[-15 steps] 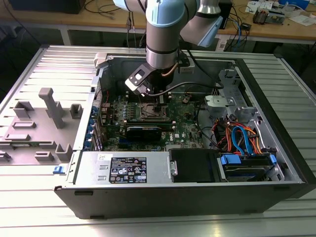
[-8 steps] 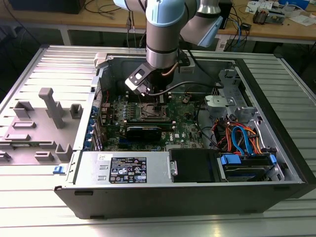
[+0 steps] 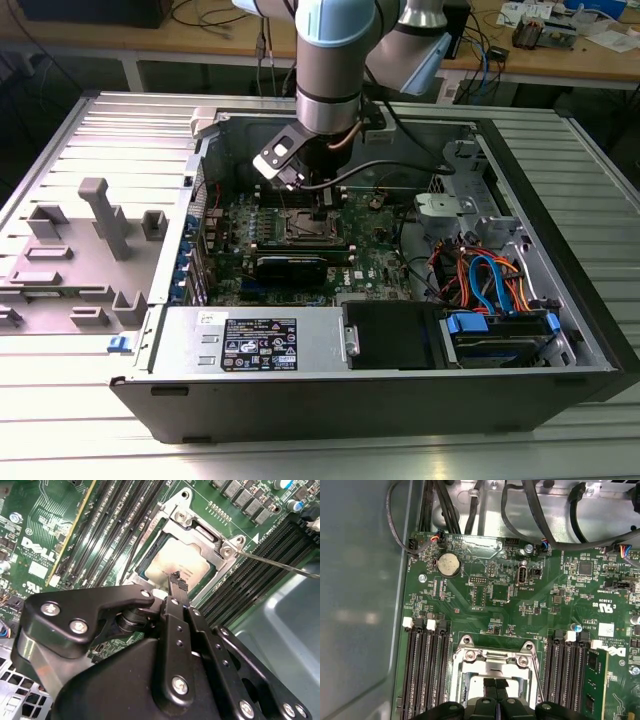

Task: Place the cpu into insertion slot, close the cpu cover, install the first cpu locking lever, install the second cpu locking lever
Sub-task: 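Install the first cpu locking lever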

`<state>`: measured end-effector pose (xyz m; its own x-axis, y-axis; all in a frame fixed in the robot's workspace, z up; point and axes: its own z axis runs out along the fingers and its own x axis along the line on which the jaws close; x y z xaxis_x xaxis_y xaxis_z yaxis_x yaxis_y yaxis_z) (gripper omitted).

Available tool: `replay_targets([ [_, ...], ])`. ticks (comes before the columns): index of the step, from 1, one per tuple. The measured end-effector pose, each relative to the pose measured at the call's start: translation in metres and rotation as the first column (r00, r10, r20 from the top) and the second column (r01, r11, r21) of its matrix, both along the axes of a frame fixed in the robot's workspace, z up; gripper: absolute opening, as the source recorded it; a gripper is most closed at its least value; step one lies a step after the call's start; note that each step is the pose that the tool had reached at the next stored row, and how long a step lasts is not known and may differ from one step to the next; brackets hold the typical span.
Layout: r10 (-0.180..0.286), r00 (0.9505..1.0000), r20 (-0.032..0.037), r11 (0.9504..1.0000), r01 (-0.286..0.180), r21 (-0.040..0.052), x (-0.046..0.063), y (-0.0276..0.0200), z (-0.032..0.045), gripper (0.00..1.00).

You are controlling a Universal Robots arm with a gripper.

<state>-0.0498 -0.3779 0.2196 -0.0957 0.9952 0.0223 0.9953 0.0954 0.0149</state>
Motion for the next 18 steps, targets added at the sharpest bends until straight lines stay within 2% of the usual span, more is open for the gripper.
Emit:
replay_targets([
  [4,0.0,1.0,0.0,1.0,0.0,-0.0001,0.0,0.0,0.0029,0.11],
  [18,0.0,1.0,-0.0001,1.0,0.0,-0.0003,0.0,-0.0001,0.0055,0.11],
])
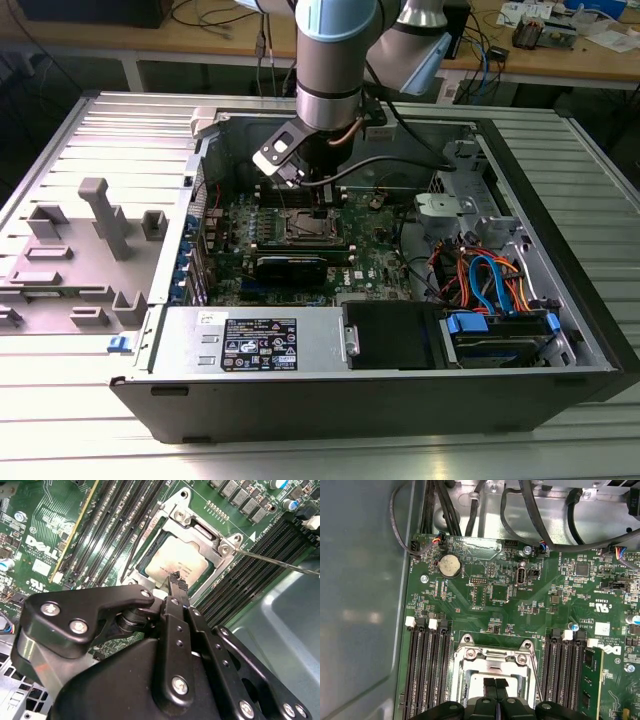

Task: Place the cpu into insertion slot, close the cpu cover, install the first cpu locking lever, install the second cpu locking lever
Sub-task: 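Install the first cpu locking lever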

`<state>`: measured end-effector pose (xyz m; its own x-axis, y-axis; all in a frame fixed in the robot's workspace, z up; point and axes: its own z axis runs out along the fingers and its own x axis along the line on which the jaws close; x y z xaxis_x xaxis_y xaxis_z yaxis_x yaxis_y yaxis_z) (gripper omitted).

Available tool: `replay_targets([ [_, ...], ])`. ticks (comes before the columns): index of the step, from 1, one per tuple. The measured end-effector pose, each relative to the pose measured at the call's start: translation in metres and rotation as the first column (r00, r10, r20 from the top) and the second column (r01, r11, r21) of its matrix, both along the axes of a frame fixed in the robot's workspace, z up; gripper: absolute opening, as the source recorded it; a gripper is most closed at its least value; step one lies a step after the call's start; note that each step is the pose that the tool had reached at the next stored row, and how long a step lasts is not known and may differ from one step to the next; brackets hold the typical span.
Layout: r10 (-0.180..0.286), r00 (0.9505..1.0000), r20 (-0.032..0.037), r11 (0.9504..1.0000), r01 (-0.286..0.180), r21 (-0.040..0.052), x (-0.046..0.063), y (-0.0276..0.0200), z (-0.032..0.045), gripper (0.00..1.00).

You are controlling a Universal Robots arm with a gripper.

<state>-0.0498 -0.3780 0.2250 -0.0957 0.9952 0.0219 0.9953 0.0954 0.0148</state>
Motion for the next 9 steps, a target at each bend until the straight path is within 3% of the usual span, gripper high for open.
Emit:
replay_targets([
  [9,0.0,1.0,0.0002,1.0,0.0,-0.001,0.0,0.0,0.0073,0.11],
])
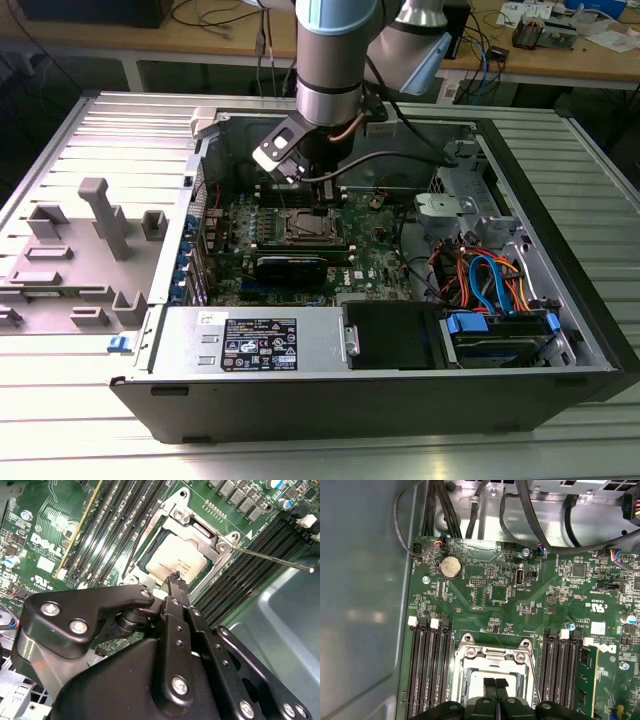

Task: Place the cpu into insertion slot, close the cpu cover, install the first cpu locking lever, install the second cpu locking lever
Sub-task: 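Install the first cpu locking lever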

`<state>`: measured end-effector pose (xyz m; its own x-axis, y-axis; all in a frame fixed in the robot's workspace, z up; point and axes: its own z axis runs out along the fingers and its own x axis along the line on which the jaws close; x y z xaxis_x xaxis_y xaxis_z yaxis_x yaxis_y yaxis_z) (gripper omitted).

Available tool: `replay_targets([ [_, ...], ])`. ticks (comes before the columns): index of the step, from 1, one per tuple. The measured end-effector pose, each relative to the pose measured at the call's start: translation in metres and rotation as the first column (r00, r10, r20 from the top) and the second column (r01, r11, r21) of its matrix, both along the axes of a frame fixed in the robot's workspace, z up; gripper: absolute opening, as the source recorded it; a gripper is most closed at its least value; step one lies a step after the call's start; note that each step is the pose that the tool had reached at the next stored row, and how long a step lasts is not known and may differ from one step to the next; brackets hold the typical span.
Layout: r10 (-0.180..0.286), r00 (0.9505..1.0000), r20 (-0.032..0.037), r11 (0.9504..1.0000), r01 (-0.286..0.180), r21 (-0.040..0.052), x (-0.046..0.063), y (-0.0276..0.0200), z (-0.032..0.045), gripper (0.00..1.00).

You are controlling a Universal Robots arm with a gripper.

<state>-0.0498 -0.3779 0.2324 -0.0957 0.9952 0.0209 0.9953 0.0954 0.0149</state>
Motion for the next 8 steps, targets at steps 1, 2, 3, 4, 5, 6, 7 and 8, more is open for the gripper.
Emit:
replay_targets([
  [1,0.0,1.0,0.0,1.0,0.0,0.0,0.0,0.0,0.0015,0.11],
  [2,0.0,1.0,-0.0001,1.0,0.0,-0.0001,0.0,0.0,0.0022,0.11],
  [3,0.0,1.0,-0.0001,1.0,0.0,0.0,0.0,0.0,0.0034,0.11],
  [4,0.0,1.0,0.0,1.0,0.0,0.0,0.0,0.0,0.0042,0.11],
  [5,0.0,1.0,0.0,1.0,0.0,0.0,0.0,0.0,0.005,0.11],
  [6,0.0,1.0,-0.0001,1.0,0.0,-0.0001,0.0,0.0,0.0063,0.11],
  [7,0.0,1.0,-0.0001,1.0,0.0,0.0,0.0,0.0,0.0078,0.11],
  [8,0.0,1.0,0.0,1.0,0.0,0.0,0.0,0.0,0.0087,0.11],
])
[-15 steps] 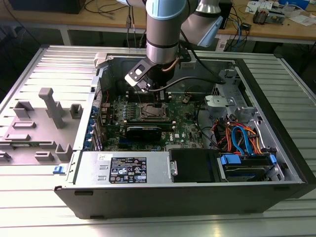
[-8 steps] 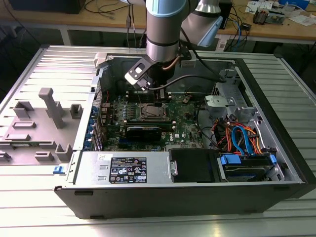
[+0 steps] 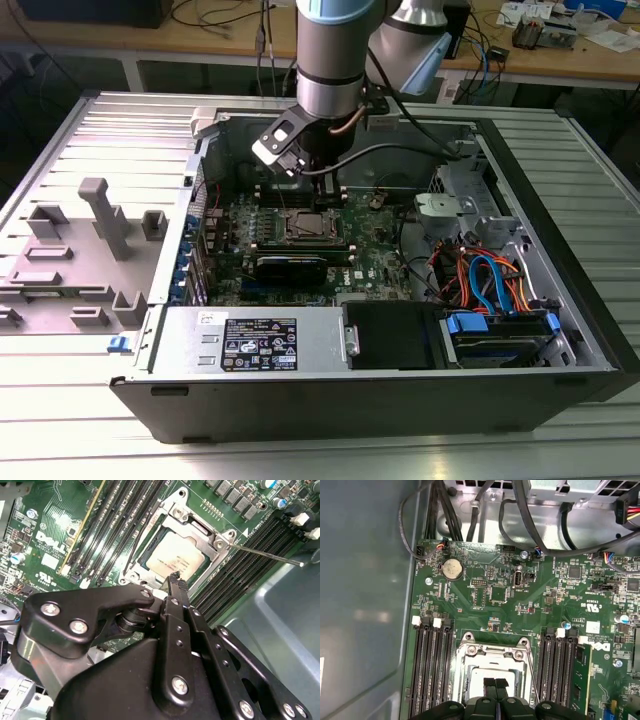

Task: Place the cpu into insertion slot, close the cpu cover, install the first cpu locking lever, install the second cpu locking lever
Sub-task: 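Install the first cpu locking lever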

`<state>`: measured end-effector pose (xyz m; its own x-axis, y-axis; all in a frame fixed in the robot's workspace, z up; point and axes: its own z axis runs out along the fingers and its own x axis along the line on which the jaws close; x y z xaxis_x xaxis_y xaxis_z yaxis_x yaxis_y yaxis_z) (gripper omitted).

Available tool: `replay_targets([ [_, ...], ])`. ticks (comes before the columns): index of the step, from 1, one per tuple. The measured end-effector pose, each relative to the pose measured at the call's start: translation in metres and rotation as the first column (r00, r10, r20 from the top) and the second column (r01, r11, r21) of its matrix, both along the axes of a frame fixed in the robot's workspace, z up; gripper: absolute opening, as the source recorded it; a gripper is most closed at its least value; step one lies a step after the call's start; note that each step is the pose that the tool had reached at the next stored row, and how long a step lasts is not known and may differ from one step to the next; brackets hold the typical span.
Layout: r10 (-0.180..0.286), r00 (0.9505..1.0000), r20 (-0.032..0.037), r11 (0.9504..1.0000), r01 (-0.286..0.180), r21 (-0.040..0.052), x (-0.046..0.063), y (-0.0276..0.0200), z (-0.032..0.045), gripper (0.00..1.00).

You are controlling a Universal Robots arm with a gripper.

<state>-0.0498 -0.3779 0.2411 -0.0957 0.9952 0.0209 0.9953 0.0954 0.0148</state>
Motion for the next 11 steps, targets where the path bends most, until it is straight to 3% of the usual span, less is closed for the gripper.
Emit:
replay_targets([
  [11,0.0,1.0,0.0002,1.0,0.0,0.0003,0.0,0.0,0.0156,0.11],
])
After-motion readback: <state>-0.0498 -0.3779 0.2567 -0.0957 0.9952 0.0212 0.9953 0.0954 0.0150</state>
